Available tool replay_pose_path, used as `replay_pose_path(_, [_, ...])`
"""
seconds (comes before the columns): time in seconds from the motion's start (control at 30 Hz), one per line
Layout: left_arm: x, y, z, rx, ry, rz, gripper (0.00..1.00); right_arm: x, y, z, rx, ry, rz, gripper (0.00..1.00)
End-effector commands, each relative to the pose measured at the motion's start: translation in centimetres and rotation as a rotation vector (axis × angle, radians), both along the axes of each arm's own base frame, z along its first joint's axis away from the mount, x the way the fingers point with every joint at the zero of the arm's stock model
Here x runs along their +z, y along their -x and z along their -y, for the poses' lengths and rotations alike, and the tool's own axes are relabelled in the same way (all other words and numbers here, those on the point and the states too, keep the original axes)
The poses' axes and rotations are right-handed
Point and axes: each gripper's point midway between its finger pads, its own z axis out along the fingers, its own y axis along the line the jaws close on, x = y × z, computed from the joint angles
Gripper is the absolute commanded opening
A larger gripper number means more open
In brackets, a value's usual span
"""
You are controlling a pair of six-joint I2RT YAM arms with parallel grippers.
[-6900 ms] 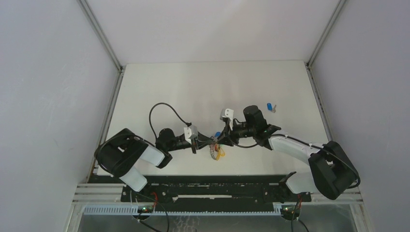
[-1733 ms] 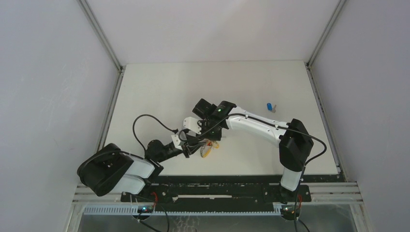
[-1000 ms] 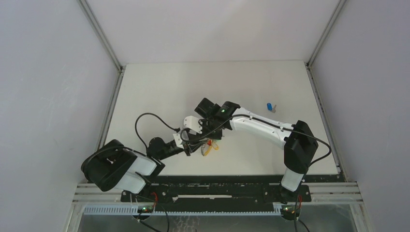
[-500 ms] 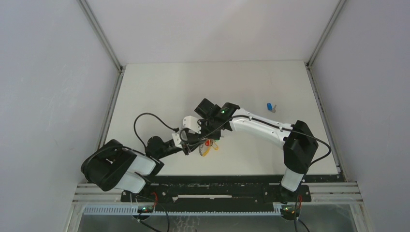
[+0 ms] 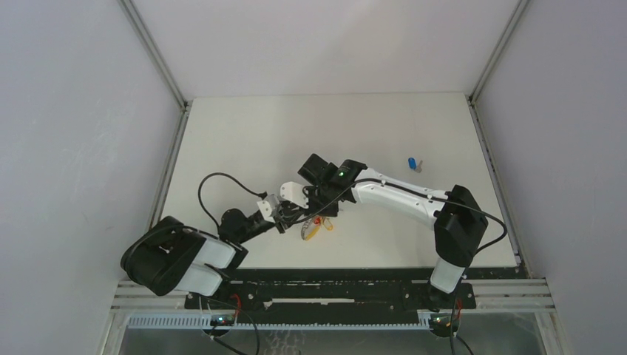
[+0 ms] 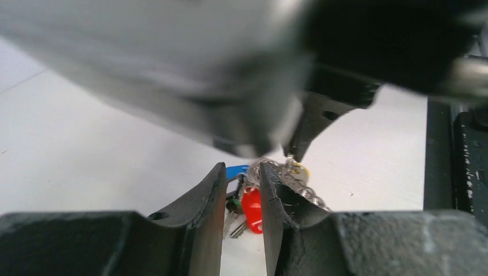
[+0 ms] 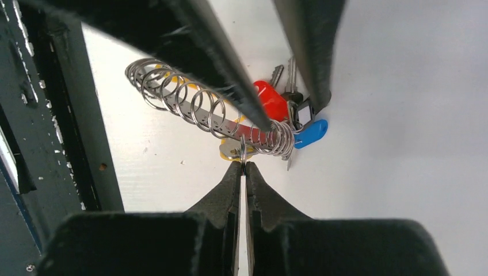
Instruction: Put the keys on the keyring
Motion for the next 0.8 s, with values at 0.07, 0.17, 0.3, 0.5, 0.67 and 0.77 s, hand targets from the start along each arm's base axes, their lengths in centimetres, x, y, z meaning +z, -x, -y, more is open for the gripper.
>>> replay_pose_path(0.07, [1.1,-0.8,-0.3,0.033,0.038,0.007,0.33,2.6,0.6,-0.6,0.058,-0.079,0.031,0.00])
replay_pose_path(0.17, [1.2,-0.3,0.4,-0.029,0.041,-0.005,0.33,2.8,0.7,-0.7,0.063,-0.091,0.034,0.00])
replay_pose_path(0.3, [1.3,0.8,1.1,-0.098,0.043,-0.017,0.34,2.6,0.6,-0.8,0.064,-0.087,0.038,0.00])
replay_pose_path(0.5, [1.7,1.5,1.8,-0.159,0.050,-0.021,0.34,2.7,0.6,-1.1,0.073,-0.098,0.044,0.00])
replay_pose_path(0.67, [1.3,1.4,2.4,-0.182,0.043,-0.041,0.32,2.7,0.6,-1.1,0.075,-0.097,0.045,0.00])
replay_pose_path(0.77, [0.9,1.3,2.7,-0.186,0.038,-0.052,0.31,2.7,0.8,-1.3,0.086,-0.100,0.044,0.00])
